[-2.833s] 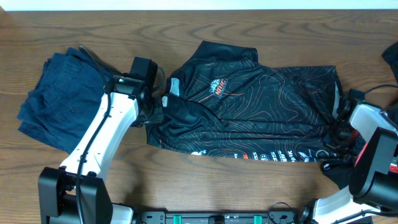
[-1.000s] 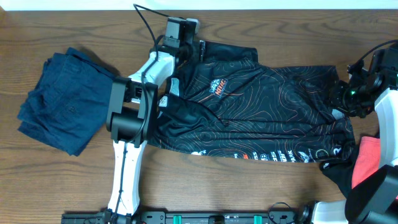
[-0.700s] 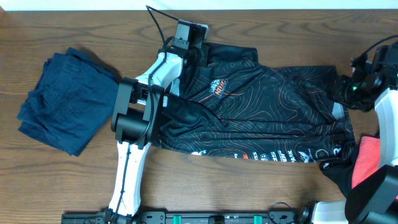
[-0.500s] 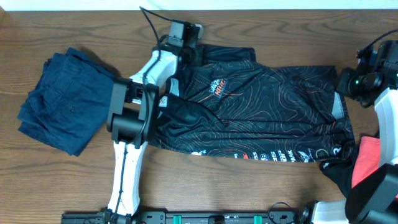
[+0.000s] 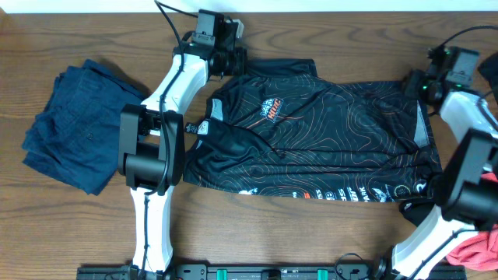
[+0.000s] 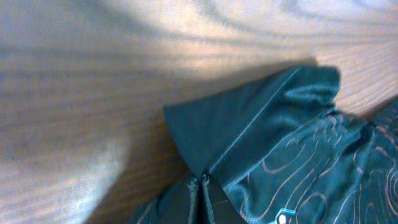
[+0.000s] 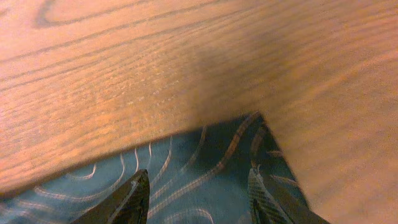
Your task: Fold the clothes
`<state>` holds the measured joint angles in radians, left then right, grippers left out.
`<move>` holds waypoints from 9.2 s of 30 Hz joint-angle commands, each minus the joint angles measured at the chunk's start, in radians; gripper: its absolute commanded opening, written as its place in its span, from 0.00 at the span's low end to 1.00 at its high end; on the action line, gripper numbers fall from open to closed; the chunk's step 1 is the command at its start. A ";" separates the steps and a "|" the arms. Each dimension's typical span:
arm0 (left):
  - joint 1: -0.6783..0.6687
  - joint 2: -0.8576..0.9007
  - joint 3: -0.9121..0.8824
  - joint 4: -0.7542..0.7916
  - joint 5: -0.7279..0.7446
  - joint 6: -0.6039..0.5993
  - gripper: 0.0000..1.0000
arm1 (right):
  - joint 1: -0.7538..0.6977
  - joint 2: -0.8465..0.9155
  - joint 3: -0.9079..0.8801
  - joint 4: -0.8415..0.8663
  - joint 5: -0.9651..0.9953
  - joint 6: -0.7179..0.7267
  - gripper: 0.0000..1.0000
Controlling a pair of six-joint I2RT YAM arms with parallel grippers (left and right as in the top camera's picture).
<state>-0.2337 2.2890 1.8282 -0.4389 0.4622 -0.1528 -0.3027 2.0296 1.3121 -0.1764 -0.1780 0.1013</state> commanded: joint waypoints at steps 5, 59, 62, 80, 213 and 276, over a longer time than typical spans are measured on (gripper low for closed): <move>0.002 -0.002 0.002 -0.039 0.008 -0.002 0.07 | 0.008 0.100 0.006 0.106 0.040 0.093 0.50; 0.002 -0.002 -0.006 -0.066 -0.010 0.002 0.06 | -0.025 0.048 0.018 0.044 0.149 0.084 0.01; 0.002 -0.002 -0.006 -0.069 -0.010 0.002 0.06 | -0.026 0.029 0.018 0.058 0.151 0.085 0.01; 0.002 -0.002 -0.006 -0.069 -0.010 0.002 0.06 | -0.003 0.116 0.018 0.099 0.116 0.085 0.34; -0.012 -0.344 -0.330 -0.687 -0.146 -0.001 0.06 | -0.109 -0.261 0.018 -0.962 0.421 0.108 0.01; -0.077 -0.570 -0.566 -0.539 -0.122 0.021 0.21 | -0.162 -0.260 0.008 -1.029 0.222 -0.029 0.44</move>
<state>-0.2840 1.6882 1.2919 -0.9947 0.3286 -0.1478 -0.4637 1.7920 1.3258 -1.2160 0.0574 0.1162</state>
